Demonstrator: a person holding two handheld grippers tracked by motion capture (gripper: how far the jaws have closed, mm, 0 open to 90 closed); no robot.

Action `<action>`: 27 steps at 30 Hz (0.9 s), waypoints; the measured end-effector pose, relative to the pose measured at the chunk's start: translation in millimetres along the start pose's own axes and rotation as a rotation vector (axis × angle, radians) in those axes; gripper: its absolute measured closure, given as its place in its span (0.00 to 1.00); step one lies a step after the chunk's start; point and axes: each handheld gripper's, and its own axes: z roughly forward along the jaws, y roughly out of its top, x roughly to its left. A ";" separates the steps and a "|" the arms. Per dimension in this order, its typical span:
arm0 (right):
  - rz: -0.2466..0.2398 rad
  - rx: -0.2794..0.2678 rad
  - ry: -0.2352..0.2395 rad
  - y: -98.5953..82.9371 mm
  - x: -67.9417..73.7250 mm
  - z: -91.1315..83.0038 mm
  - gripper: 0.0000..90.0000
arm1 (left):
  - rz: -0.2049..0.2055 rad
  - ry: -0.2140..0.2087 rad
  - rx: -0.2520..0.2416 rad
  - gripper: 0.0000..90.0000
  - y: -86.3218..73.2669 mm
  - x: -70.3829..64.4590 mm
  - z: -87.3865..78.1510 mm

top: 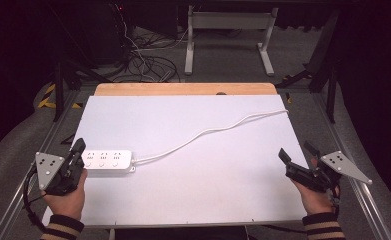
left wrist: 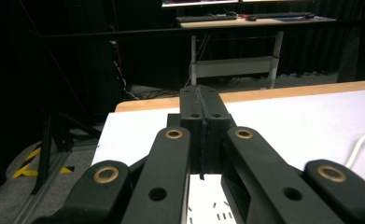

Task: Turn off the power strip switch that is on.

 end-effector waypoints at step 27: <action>-0.004 0.000 0.000 -0.2 0.5 1.3 0.14 | -0.001 -0.042 -0.085 0.14 -8.0 1.0 10.7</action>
